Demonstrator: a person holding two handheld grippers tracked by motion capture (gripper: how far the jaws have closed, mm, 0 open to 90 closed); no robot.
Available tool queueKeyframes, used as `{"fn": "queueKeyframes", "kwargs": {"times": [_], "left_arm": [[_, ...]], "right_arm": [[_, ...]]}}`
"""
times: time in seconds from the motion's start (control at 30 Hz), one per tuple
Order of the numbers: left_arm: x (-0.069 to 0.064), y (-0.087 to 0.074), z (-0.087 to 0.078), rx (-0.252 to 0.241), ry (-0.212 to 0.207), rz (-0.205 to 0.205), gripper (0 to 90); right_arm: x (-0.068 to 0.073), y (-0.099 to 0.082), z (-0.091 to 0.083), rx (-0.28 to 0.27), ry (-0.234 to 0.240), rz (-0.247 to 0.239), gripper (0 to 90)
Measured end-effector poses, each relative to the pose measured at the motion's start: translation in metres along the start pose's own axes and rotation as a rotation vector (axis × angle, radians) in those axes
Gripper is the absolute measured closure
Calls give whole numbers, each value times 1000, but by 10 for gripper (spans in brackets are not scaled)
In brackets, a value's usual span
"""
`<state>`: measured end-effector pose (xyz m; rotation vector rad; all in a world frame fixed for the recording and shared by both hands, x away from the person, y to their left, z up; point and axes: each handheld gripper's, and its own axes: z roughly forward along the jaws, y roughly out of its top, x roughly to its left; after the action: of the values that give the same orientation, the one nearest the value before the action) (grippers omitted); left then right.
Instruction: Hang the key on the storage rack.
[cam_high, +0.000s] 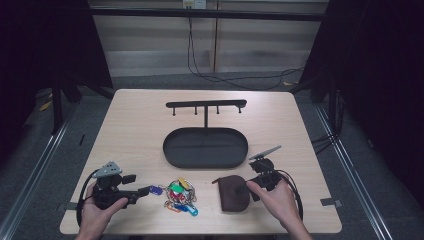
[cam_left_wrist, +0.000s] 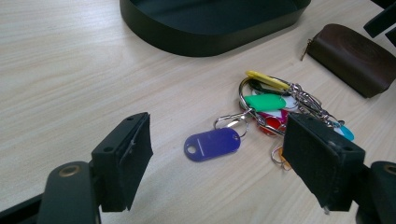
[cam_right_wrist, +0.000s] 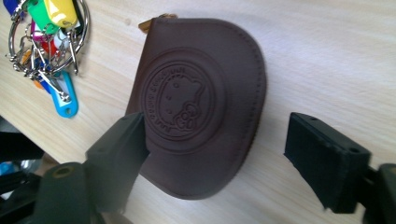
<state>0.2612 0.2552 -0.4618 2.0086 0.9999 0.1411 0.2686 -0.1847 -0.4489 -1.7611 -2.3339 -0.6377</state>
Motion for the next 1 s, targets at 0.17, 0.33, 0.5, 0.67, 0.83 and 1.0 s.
{"fn": "queueKeyframes", "kwargs": {"times": [0.17,0.33,0.5,0.67,0.83,1.0], "left_arm": [[0,0,1,7,1,6,239],[0,0,1,8,2,6,239],[-1,0,1,13,-1,5,239],[-1,0,1,13,1,6,239],[0,0,2,17,-11,2,240],[0,0,2,20,-7,1,240]], "right_arm": [[2,5,8,32,-7,-6,203],[9,8,16,58,-21,-42,195],[13,13,20,43,-30,-43,167],[14,17,26,53,-49,-40,150],[17,18,32,55,-54,-47,131],[16,17,34,63,-57,-37,117]]}}
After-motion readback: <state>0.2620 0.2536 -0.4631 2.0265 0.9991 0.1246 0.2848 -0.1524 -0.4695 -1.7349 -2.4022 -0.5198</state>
